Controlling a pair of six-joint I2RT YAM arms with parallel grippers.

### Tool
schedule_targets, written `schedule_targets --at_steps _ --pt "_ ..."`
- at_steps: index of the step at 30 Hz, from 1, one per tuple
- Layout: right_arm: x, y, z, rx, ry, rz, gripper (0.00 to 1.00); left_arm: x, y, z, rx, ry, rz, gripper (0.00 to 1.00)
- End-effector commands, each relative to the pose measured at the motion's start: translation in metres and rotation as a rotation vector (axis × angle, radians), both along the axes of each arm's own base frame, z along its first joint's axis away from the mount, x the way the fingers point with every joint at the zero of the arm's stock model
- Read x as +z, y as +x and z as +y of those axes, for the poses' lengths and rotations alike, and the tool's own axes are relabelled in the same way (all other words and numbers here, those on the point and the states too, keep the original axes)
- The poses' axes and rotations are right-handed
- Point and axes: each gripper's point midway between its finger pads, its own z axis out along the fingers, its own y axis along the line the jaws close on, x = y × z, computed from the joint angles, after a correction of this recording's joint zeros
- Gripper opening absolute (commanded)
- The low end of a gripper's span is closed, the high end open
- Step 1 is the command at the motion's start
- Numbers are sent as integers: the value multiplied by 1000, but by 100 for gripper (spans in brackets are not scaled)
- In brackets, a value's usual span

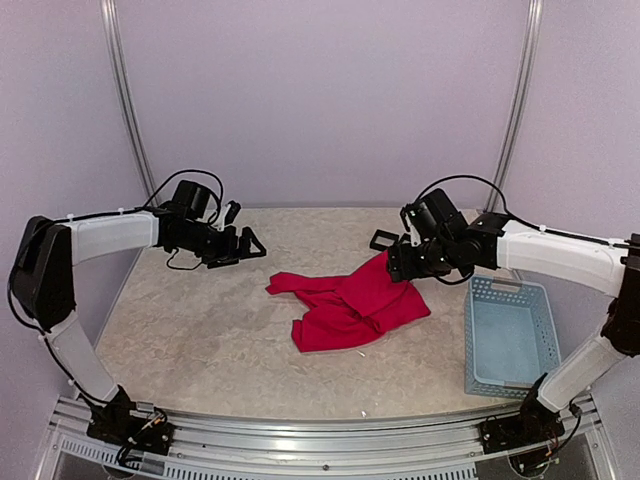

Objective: Remove the brooch from the garment
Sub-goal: Place the crumpled clothing at the center of the board, then pick up the crumped clothing from the center of the board.

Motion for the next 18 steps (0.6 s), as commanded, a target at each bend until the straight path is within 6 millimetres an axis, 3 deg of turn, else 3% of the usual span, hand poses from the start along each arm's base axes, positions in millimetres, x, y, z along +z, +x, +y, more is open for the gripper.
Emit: schedule_targets --at_steps 1,7,18 --pt "-16 5 10 2 -26 47 81 -11 1 -32 -103 -53 53 99" --pt "-36 9 32 41 -63 90 80 -47 -3 -46 -142 -65 157 98" --pt "-63 23 66 147 -108 126 79 -85 -10 -62 -191 33 221 79"
